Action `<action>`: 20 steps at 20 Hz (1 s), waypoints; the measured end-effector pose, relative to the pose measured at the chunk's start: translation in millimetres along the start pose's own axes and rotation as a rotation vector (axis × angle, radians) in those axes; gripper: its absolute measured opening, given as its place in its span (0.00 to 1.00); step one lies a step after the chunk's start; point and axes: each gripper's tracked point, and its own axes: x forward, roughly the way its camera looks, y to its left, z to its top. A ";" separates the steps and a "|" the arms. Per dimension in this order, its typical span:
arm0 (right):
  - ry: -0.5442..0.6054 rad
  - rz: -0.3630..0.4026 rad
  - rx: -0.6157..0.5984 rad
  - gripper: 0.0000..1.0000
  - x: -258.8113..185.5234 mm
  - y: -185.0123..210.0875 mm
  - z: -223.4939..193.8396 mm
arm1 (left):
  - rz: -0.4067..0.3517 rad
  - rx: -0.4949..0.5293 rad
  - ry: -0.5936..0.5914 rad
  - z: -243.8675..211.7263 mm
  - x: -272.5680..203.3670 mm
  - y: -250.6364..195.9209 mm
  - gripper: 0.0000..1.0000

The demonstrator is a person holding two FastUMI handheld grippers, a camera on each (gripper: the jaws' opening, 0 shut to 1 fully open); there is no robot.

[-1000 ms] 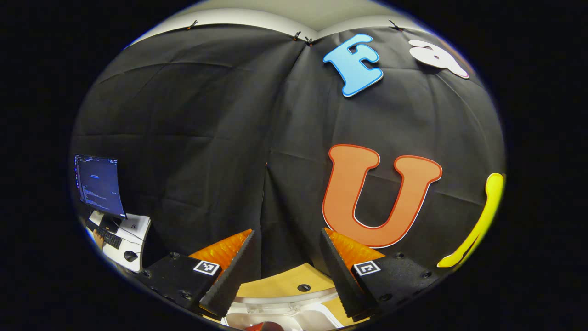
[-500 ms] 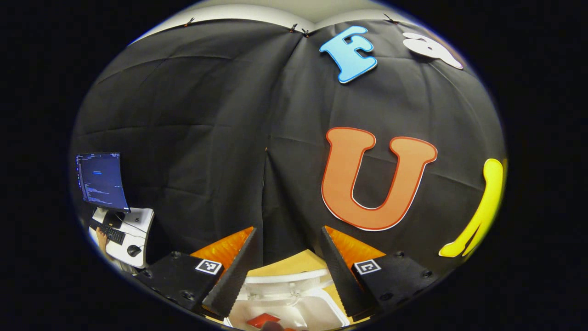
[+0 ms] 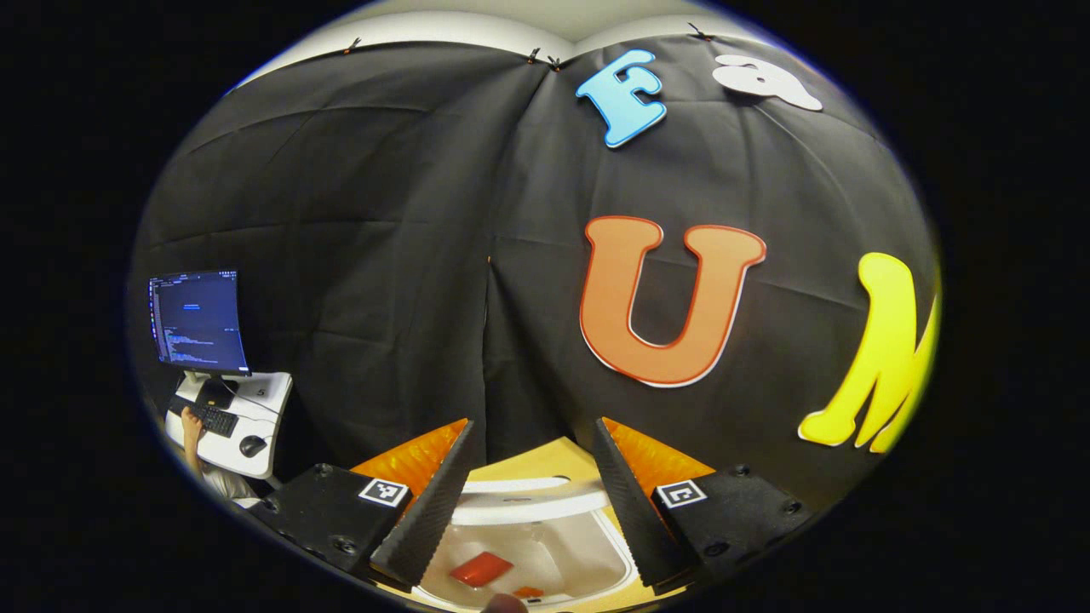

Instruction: Press the lid of the desktop garbage bin to open it, pick up the crumpled paper on the desktop and throw it into the bin, then pick up the pop can on the desktop and drop it into the bin, and finally close the garbage bin lid.

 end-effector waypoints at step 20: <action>0.055 0.069 -0.045 0.82 -1.5 -1.9 -14.8 | -0.061 0.107 0.046 -132.3 -38.9 6.2 0.92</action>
